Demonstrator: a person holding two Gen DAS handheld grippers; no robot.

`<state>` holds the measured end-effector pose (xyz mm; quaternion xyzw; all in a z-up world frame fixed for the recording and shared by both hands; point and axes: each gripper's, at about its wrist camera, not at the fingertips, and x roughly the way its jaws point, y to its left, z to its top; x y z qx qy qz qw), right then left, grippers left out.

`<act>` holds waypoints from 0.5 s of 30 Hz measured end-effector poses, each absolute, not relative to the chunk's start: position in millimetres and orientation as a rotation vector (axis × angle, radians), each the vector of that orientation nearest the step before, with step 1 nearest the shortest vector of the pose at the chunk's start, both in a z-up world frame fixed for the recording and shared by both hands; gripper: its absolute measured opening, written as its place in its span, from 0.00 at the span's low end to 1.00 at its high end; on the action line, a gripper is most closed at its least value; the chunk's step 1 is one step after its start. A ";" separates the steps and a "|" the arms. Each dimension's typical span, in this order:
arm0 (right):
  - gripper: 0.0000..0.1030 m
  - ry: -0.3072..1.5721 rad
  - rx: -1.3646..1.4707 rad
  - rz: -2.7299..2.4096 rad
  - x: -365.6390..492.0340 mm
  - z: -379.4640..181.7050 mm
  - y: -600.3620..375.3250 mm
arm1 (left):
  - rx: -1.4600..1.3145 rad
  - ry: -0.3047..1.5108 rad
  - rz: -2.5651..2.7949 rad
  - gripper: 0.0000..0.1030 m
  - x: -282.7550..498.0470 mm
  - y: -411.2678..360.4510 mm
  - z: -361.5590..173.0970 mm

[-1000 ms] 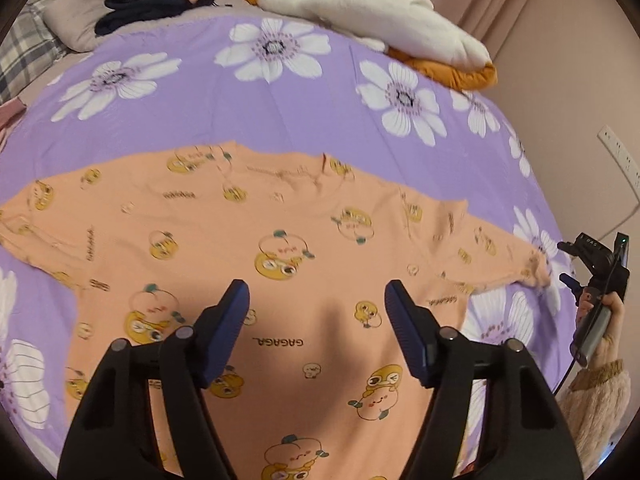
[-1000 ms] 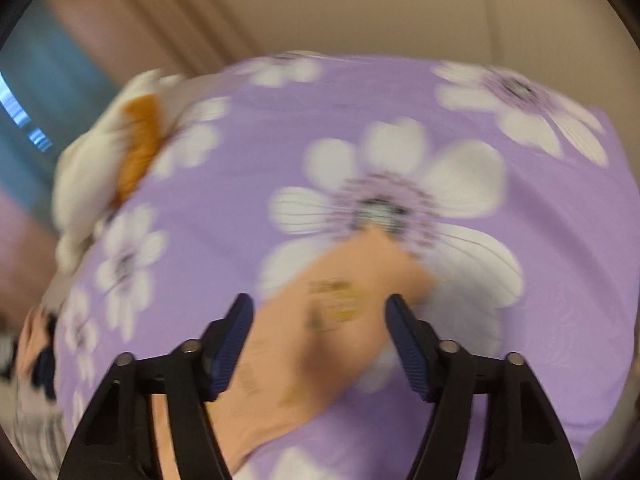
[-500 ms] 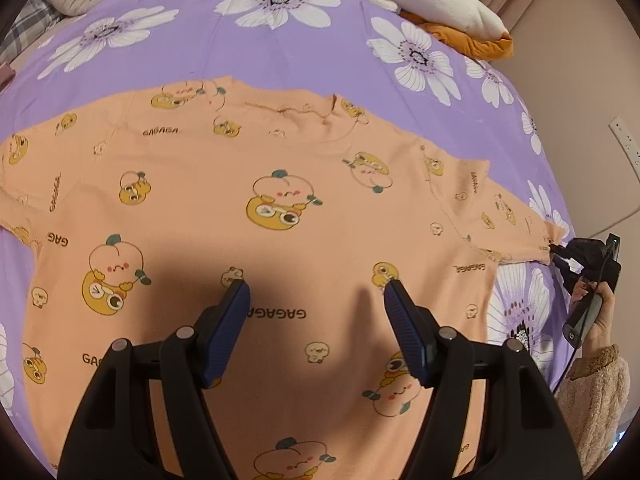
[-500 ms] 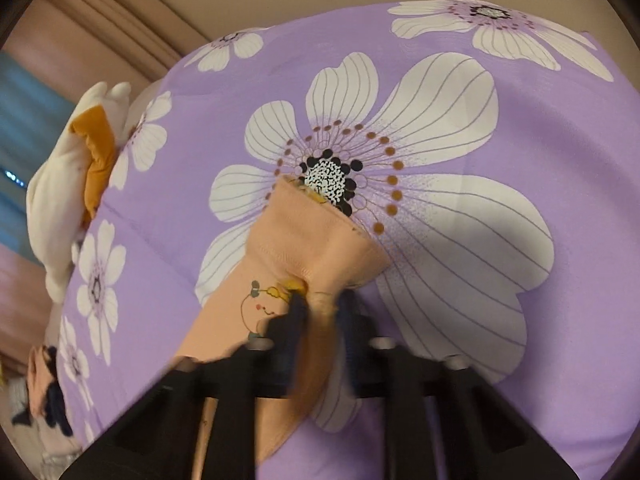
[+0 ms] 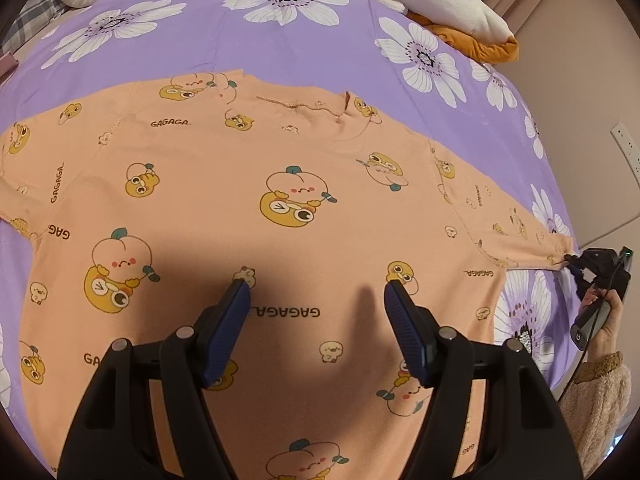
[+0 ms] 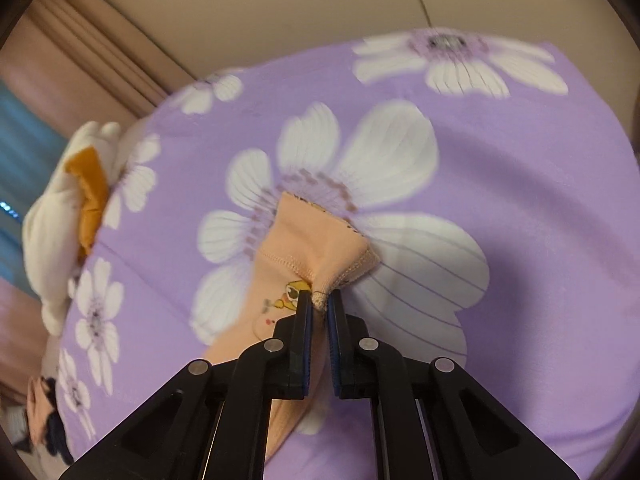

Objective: Fold small clothes
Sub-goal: 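Lift the sleeve and fold it across the garment body, then release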

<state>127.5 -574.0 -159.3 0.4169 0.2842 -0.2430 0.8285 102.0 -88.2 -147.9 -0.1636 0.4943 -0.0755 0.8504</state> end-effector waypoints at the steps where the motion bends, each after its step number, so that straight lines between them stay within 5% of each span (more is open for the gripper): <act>1: 0.08 0.570 0.851 -0.501 125.3 -145.9 -569.5 | -0.349 1.038 -0.155 0.67 101.4 -86.8 -146.4; 15: 0.08 0.430 0.448 -0.167 141.8 -50.0 -431.1 | -0.373 0.943 -0.073 0.68 82.8 -53.4 -115.6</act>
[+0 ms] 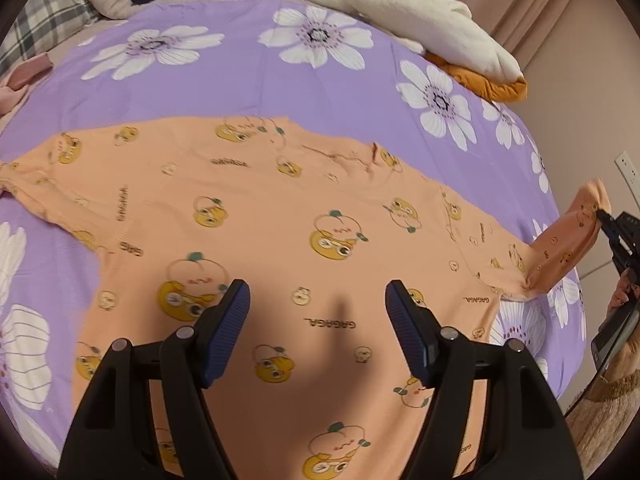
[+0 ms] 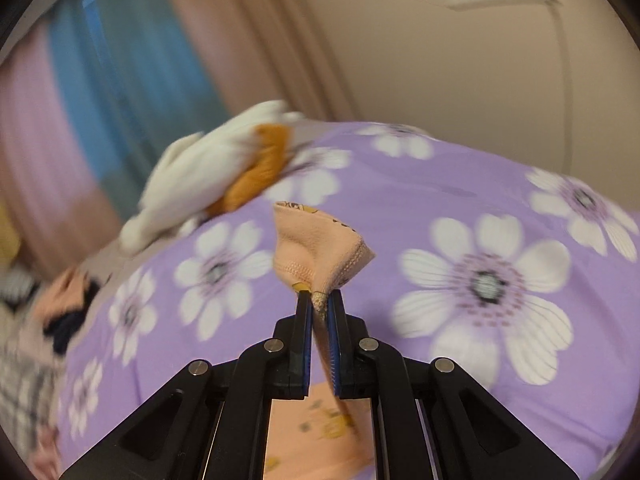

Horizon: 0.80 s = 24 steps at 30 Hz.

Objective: Fold small clothes
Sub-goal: 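Lift the sleeve and fold it across the garment body, then release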

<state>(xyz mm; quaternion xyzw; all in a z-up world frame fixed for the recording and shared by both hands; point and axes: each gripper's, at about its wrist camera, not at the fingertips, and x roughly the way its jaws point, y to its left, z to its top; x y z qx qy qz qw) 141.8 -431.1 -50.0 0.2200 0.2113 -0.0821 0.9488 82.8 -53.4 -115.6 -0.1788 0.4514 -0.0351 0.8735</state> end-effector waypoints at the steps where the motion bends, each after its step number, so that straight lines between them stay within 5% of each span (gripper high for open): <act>1: 0.08 0.433 0.421 -0.144 142.5 -48.6 -420.4 | -0.375 0.938 -0.070 0.68 82.2 -51.7 -114.4; 24: 0.08 0.861 0.104 0.351 176.9 -137.9 -197.5 | -0.397 0.944 0.005 0.68 71.1 -20.6 -123.5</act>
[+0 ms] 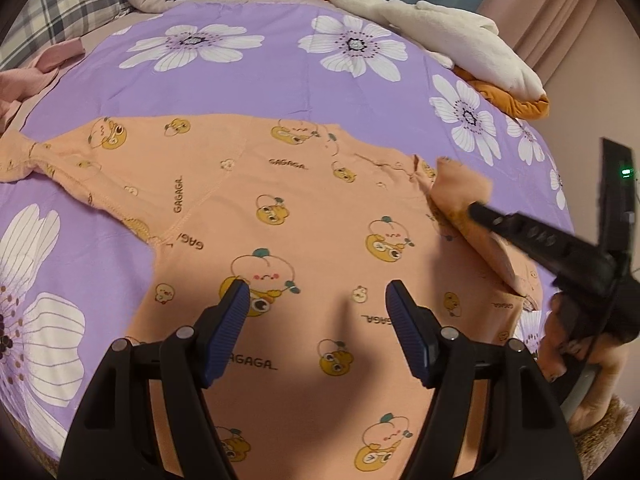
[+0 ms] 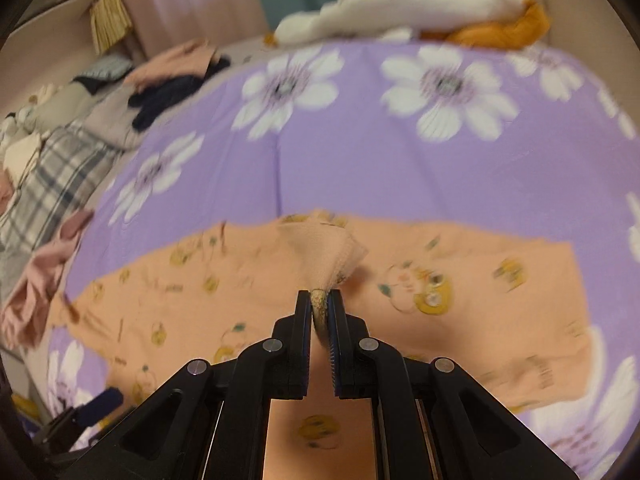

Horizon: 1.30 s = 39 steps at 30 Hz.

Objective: Fold small clothes
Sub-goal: 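Lift the sleeve and fold it across the garment body, then release, then grasp the other sleeve cuff with the left gripper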

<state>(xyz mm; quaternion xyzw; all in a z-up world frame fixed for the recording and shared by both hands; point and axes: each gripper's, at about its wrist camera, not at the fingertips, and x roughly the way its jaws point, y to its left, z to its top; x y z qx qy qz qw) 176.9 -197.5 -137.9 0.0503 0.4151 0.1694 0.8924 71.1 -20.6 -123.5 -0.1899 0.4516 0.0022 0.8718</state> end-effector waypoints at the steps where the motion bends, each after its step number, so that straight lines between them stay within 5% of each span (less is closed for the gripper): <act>1: 0.08 0.885 0.101 0.359 178.6 -144.5 -193.3 | -0.397 0.947 0.008 0.68 71.0 -19.2 -124.7; 6: 0.12 0.964 0.050 0.375 181.3 -163.4 -180.8 | -0.410 0.958 0.020 0.68 70.5 -12.7 -128.7; 9: 0.36 0.966 0.066 0.430 177.7 -151.8 -183.9 | -0.419 0.955 0.019 0.69 69.1 -9.8 -127.6; 11: 0.63 0.917 0.084 0.460 168.1 -133.2 -194.3 | -0.431 0.950 0.011 0.69 68.8 -8.1 -126.1; 13: 0.72 0.872 0.112 0.465 158.8 -114.7 -209.1 | -0.443 0.948 0.001 0.69 68.5 -7.9 -125.0; 31: 0.72 0.842 0.488 0.071 166.0 -113.9 -369.3 | -0.428 1.056 -0.174 0.74 193.2 -100.6 -143.2; 34: 0.72 0.836 0.501 0.065 164.3 -113.4 -372.9 | -0.440 1.044 -0.118 0.61 205.3 -101.1 -153.4; 39: 0.72 0.835 0.522 0.067 165.9 -113.9 -379.6 | -0.468 1.046 -0.137 0.11 205.0 -101.7 -154.4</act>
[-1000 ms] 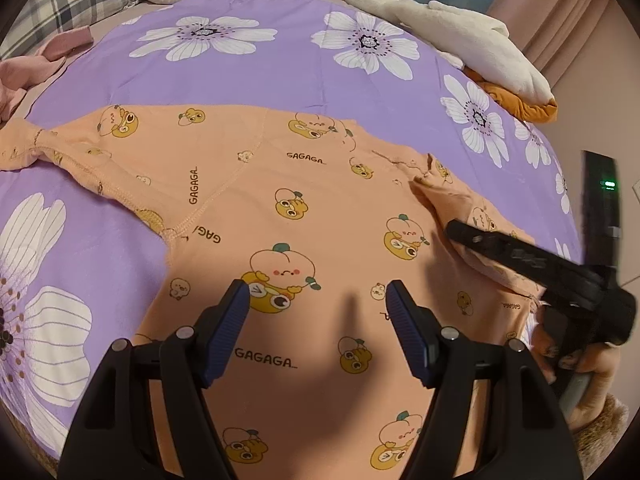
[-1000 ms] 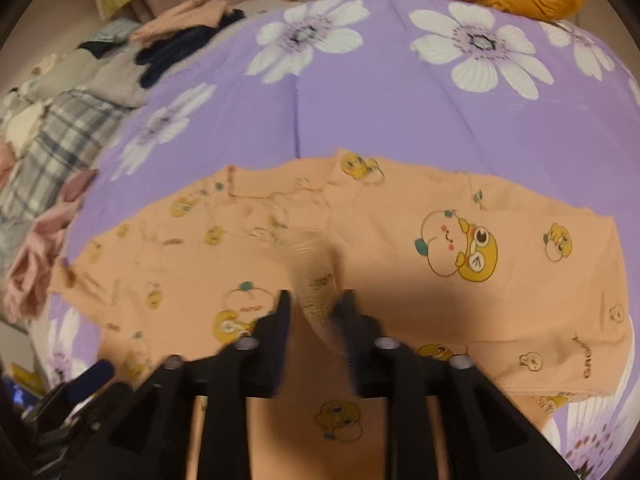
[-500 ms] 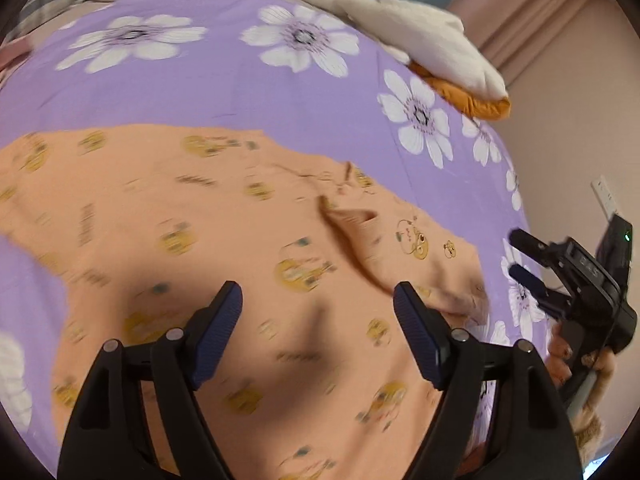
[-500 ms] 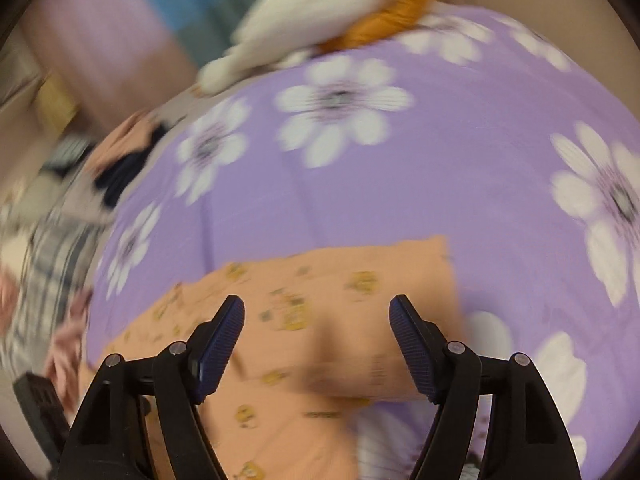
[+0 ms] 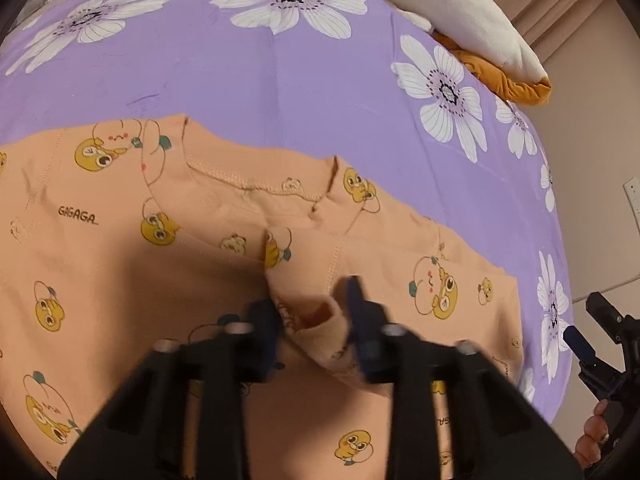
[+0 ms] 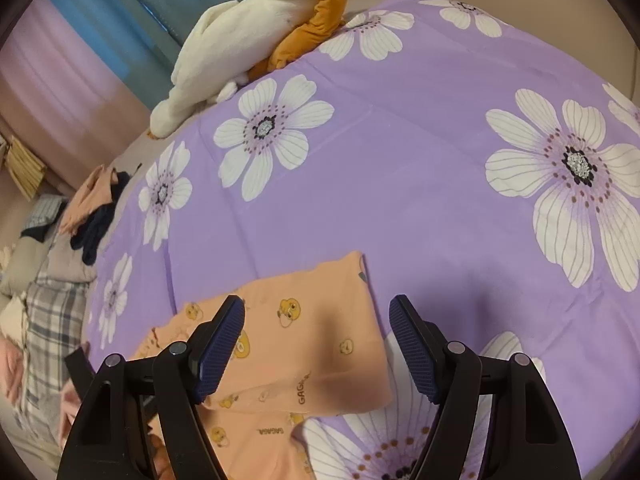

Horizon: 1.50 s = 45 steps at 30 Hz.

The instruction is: Fold small clothes

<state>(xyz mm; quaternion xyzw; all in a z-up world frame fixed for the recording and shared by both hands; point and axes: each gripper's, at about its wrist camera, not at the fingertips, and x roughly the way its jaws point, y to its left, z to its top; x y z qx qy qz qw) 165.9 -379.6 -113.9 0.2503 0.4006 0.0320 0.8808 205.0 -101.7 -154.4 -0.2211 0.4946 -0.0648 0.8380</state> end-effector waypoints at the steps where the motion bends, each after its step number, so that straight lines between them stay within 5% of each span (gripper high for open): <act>1: 0.72 0.837 0.524 0.065 165.6 -114.6 -379.8 | -0.484 1.053 -0.162 0.10 204.3 -101.8 -155.2; 18: 0.72 0.840 0.517 0.101 166.0 -115.0 -374.4 | -0.489 0.791 -0.115 0.08 170.5 -68.4 -63.7; 45: 0.72 0.999 0.401 0.242 181.4 -148.6 -306.8 | -0.527 0.831 0.140 0.08 141.4 42.0 -104.2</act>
